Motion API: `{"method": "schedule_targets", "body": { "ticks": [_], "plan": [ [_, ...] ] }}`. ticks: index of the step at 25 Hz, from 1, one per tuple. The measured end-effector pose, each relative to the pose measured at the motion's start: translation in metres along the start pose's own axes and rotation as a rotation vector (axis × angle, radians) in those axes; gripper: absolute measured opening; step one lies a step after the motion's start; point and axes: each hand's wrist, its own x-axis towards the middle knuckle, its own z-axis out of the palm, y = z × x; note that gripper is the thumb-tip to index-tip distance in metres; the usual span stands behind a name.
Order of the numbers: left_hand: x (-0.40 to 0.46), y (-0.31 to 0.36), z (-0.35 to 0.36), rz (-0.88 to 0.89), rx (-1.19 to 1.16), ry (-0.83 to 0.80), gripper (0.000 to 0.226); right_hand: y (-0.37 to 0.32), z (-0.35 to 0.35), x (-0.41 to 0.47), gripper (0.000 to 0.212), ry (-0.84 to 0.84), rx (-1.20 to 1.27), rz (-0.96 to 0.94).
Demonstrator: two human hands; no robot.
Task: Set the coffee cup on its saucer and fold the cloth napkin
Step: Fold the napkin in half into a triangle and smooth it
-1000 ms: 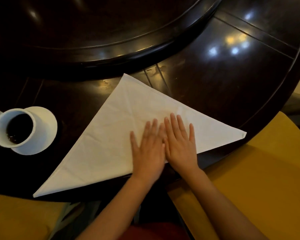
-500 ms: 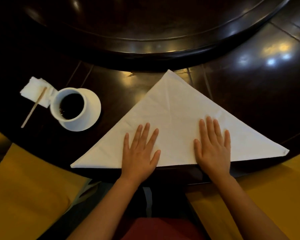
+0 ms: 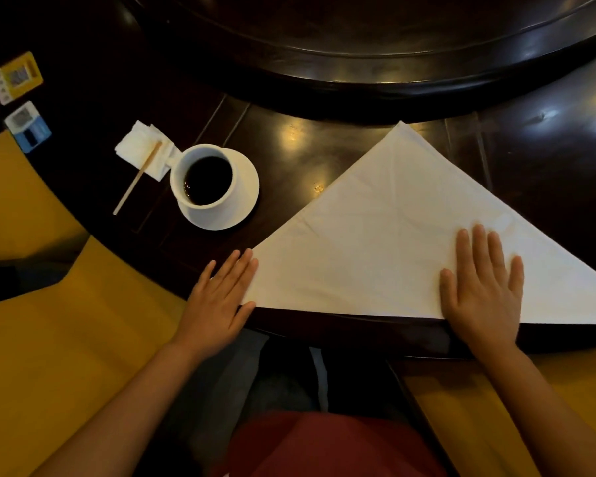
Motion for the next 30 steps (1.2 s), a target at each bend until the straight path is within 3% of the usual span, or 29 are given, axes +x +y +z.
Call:
{"method": "schedule_targets", "body": {
  "ticks": [3,6,8,12,16,21,25,30],
  "plan": [
    [0.017,0.030,-0.013,-0.112,-0.085,0.096,0.063,-0.005,-0.007,-0.003,0.065,0.011,-0.020,0.004],
    [0.066,0.101,-0.025,-0.146,-0.188,0.215,0.060,-0.029,-0.013,-0.008,0.061,-0.003,-0.090,-0.309],
    [0.095,0.140,-0.021,-0.138,-0.154,0.204,0.061,-0.038,-0.007,-0.006,0.057,-0.058,-0.126,-0.523],
    [0.111,0.152,-0.003,-0.171,-0.019,0.113,0.067,-0.031,-0.003,0.052,0.056,-0.175,-0.145,-0.666],
    [0.109,0.151,-0.003,-0.118,-0.046,0.119,0.069,-0.029,-0.013,0.132,0.059,-0.189,-0.179,-0.806],
    [0.110,0.151,-0.003,-0.140,-0.039,0.118,0.075,-0.036,-0.025,0.178,0.065,-0.097,-0.158,-0.530],
    [0.114,0.168,-0.011,-0.180,-0.094,0.133,0.075,-0.009,-0.036,0.127,0.067,0.069,-0.020,-0.192],
    [0.134,0.208,-0.015,0.074,-0.077,0.095,0.073,0.079,-0.063,0.025,0.062,0.024,-0.071,0.223]
  ]
}}
